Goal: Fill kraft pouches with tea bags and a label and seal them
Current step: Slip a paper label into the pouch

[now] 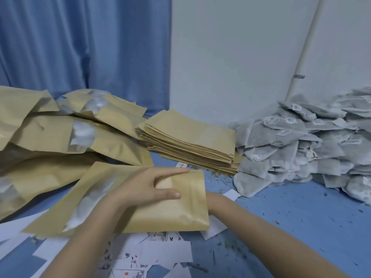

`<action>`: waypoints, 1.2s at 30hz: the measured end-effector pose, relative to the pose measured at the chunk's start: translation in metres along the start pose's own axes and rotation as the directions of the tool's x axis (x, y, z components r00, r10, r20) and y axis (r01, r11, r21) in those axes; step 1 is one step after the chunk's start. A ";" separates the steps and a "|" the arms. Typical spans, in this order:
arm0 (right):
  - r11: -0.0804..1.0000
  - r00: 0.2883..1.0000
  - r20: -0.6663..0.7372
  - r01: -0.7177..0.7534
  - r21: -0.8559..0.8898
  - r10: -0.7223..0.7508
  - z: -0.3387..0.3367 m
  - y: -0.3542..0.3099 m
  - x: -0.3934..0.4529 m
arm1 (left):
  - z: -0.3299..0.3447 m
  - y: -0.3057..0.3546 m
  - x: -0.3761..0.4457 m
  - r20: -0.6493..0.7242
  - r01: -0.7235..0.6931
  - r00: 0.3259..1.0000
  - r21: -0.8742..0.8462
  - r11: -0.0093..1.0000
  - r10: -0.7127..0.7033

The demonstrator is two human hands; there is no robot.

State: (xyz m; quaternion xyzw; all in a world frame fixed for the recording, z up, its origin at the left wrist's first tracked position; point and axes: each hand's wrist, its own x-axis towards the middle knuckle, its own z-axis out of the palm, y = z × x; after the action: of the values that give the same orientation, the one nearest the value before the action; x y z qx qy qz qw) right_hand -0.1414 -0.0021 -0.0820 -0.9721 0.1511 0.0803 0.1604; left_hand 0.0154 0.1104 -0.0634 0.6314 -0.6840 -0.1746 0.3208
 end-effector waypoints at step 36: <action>0.941 0.810 -0.570 0.075 0.329 0.135 -0.033 0.014 -0.055 | -0.007 0.028 0.002 -0.081 -0.014 0.997 -0.302 0.953 -0.011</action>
State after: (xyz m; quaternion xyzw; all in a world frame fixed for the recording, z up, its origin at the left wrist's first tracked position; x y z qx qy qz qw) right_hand -0.1936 -0.0114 -0.0438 -0.9049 0.2200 -0.2470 0.2679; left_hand -0.0011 0.1138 -0.0399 0.5811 -0.6361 -0.2511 0.4413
